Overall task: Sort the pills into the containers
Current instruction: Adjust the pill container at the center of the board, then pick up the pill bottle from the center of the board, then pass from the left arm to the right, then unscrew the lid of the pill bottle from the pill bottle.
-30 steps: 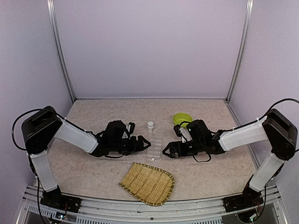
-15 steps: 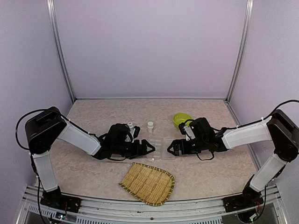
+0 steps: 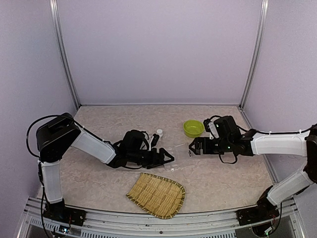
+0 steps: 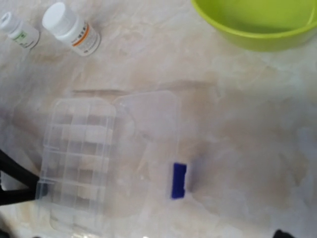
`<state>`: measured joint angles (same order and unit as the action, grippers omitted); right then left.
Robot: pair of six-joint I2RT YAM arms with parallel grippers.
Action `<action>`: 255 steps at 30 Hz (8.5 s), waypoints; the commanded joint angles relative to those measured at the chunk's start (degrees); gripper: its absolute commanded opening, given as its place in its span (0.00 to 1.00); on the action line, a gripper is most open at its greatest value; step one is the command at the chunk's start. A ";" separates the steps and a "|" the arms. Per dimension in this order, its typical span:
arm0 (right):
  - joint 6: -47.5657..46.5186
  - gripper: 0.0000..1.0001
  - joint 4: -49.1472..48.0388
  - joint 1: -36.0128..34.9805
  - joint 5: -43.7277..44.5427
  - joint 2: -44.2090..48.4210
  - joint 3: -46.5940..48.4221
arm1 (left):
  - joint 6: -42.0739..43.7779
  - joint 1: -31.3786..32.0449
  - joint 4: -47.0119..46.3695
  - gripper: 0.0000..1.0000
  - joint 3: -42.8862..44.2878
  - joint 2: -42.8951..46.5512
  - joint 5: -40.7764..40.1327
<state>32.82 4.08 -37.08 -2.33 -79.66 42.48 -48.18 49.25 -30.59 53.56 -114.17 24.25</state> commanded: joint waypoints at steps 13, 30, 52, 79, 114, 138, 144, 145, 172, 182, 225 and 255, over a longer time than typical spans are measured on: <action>-0.91 1.00 1.08 0.56 0.00 0.64 -2.28 | 1.92 0.24 -2.33 0.91 -2.26 3.93 -0.16; -1.53 1.00 0.49 0.52 0.09 1.38 -3.96 | 17.61 -10.62 20.36 0.99 3.97 14.98 -21.27; -0.96 1.00 0.47 0.52 -0.62 2.94 -4.91 | 29.16 -11.20 33.72 0.79 20.27 0.82 -44.15; -1.34 1.00 1.26 0.52 -0.87 2.10 -3.61 | 30.76 -13.82 33.51 0.42 24.75 -5.79 -39.94; -6.11 0.96 -25.32 0.04 -33.19 14.48 -10.40 | 29.74 -2.70 11.48 0.20 4.87 19.49 -1.22; 0.00 0.77 -43.65 -7.67 -46.75 3.78 -7.29 | 30.82 7.15 -7.29 0.23 -1.39 24.66 11.43; 2.40 0.66 -47.37 -8.24 -47.94 2.27 -8.05 | 32.32 7.96 -6.16 0.23 -1.38 24.88 9.22; 2.58 0.64 -47.72 -8.27 -47.95 2.27 -8.23 | 32.44 8.03 -6.09 0.23 -1.32 24.84 9.16; 0.60 0.42 -44.75 -8.26 -47.43 3.80 -9.51 | 33.32 8.23 -4.61 0.23 -1.18 25.38 6.12; 2.89 0.33 -49.96 -8.23 -46.62 4.95 -11.33 | 31.17 8.29 -8.58 0.23 -3.49 25.77 4.01; -3.91 0.22 -41.17 -13.07 -30.59 6.69 -9.41 | 18.72 9.97 -11.19 0.99 0.67 21.28 1.57; -3.08 0.21 -33.85 -10.77 -16.67 13.03 -11.69 | 20.42 10.69 -10.04 0.74 -1.93 24.62 1.67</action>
<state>29.69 -32.42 -50.00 -24.36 -68.62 31.31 -28.45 59.22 -39.88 52.53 -92.20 23.86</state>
